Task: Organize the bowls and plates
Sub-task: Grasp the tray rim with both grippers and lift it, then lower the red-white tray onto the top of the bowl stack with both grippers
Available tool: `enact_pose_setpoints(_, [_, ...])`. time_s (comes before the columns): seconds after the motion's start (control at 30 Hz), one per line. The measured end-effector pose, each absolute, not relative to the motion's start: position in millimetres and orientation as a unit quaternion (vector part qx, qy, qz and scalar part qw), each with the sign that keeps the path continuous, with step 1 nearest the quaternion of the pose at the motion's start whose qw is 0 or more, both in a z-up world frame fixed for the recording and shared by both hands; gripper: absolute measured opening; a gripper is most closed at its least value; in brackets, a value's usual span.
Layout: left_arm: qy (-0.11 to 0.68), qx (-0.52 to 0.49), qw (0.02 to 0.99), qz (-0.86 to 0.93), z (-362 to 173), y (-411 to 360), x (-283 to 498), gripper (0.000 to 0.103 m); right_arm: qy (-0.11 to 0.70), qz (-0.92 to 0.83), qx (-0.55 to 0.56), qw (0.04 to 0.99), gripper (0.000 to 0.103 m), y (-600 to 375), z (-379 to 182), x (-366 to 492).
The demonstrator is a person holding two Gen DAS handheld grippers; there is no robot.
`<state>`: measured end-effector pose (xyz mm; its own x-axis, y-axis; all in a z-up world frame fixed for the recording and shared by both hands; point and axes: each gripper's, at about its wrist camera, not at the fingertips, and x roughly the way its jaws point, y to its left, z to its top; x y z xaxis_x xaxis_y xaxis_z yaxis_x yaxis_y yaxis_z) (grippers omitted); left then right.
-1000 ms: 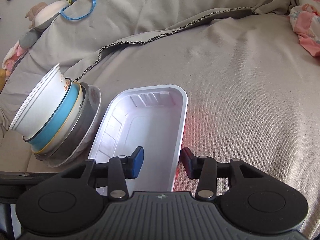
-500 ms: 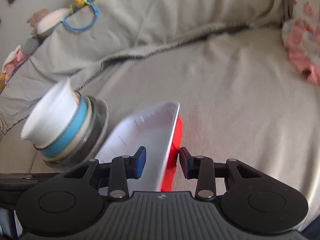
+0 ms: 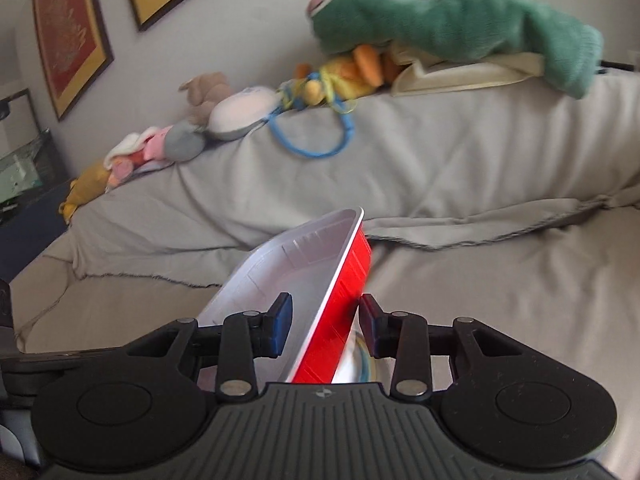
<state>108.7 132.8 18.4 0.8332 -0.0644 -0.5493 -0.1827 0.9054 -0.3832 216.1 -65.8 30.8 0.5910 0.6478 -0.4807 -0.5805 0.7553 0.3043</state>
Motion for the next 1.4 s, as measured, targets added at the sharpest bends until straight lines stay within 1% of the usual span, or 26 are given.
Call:
enact_pose_setpoints(0.17, [0.313, -0.236, 0.919, 0.037, -8.5, 159.0, 124.8, 0.021, 0.319, 0.334, 0.029, 0.887, 0.037, -19.1, 1.0, 237.6])
enact_pose_setpoints(0.27, [0.318, -0.245, 0.916, 0.010, -21.4, 155.2, 132.9, 0.023, 0.342, 0.314, 0.037, 0.885, 0.037, -22.5, -18.4, 244.9])
enact_pose_setpoints(0.37, [0.311, -0.247, 0.918, -0.006, -23.3, 147.6, 135.2, 0.023, 0.365, 0.301, 0.056, 0.879, 0.037, -34.6, -32.0, 248.7])
enact_pose_setpoints(0.43, [0.310, -0.251, 0.917, -0.008, -22.8, 148.4, 133.1, 0.021, 0.367, 0.298, 0.064, 0.879, 0.037, -40.2, -33.3, 247.8])
enact_pose_setpoints(0.63, [0.292, -0.266, 0.919, 0.012, -16.1, 169.8, 121.1, 0.021, 0.349, 0.312, 0.042, 0.883, 0.037, -21.6, -19.2, 239.4])
enact_pose_setpoints(0.87, [0.303, -0.292, 0.906, 0.033, -21.9, 194.7, 116.6, 0.022, 0.358, 0.306, 0.017, 0.882, 0.037, -1.2, -25.4, 238.0])
enact_pose_setpoints(1.07, [0.292, -0.314, 0.903, 0.025, -17.8, 200.1, 109.5, 0.022, 0.357, 0.299, 0.012, 0.885, 0.037, -6.3, -22.6, 235.3])
enact_pose_setpoints(1.3, [0.302, -0.316, 0.900, 0.002, -22.7, 191.7, 114.5, 0.022, 0.366, 0.290, 0.021, 0.884, 0.037, -12.4, -27.6, 235.1])
enact_pose_setpoints(1.4, [0.289, -0.316, 0.904, 0.010, -19.2, 195.4, 108.9, 0.022, 0.364, 0.290, 0.018, 0.885, 0.037, -12.8, -25.9, 233.6])
